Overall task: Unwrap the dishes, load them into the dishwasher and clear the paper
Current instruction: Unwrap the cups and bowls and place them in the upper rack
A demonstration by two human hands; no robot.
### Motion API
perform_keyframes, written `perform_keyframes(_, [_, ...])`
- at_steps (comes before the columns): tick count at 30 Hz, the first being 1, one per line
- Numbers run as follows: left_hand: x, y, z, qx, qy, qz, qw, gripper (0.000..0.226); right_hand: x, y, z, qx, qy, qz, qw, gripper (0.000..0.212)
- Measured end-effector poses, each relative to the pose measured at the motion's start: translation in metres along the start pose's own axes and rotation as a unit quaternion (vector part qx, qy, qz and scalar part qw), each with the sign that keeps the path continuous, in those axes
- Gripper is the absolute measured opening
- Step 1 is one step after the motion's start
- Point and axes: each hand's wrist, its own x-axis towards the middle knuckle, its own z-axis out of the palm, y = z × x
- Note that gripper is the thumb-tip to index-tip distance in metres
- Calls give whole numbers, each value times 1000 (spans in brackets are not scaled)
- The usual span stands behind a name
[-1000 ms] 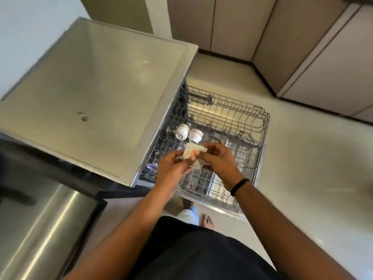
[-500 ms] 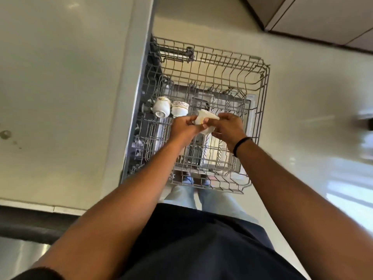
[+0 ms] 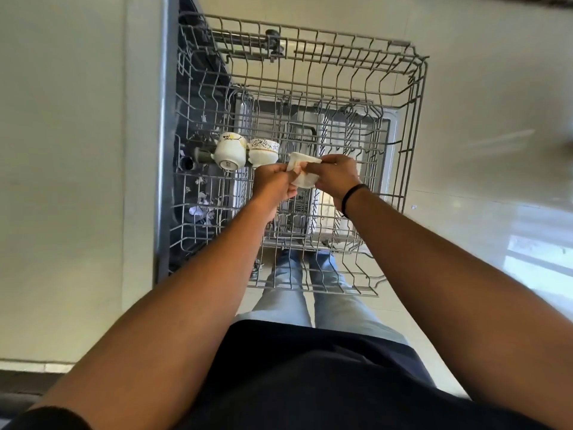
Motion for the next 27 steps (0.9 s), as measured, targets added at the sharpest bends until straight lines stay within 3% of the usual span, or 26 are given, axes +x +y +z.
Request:
perform_keyframes(6, [20,-3,4,3,57,-2,998,9,27,5,13,-51,22,-13,998,33])
perform_keyframes(11, [31,-4,4,2,63,-7,998,9,38,1,19,-87,29,-5,996,53])
perform_keyframes(14, [38,-7,5,5,69,-17,997,22,46,1,20,-90,42,-3,995,49])
perform_keyframes(18, [42,-11,10,-11,87,-24,996,23,52,2,21,-102,51,-3,993,46])
perform_keyframes(27, [42,-12,21,33,182,47,982,28,51,4,27,-103,50,4,993,42])
